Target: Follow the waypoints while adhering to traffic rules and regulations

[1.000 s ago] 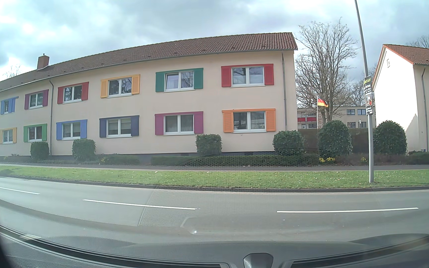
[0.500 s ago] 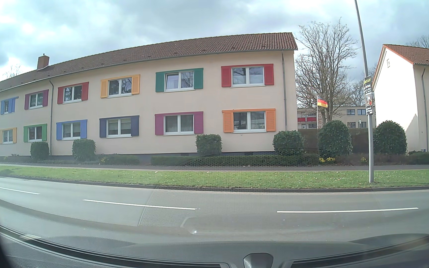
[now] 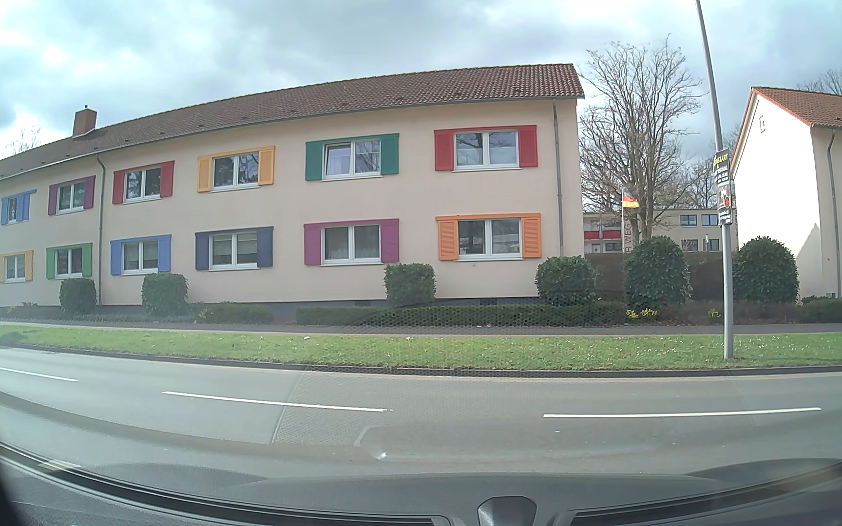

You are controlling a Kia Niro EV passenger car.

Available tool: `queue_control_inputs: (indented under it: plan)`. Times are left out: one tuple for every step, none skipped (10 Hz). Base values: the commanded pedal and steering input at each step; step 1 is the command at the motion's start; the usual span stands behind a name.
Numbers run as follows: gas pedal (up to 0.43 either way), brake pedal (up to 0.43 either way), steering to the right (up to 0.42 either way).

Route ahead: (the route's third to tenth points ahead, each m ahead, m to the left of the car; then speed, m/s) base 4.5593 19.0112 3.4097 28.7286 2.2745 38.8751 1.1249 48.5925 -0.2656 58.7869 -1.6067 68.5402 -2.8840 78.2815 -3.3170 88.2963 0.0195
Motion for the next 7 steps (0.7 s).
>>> queue_control_inputs:
  plan:
    - [0.000,0.213,-0.594]
    - [0.000,0.213,-0.594]
    - [0.000,0.213,-0.594]
    - [0.000,0.213,-0.594]
    - [0.000,0.213,-0.594]
    - [0.000,0.213,-0.594]
    - [0.000,0.213,-0.594]
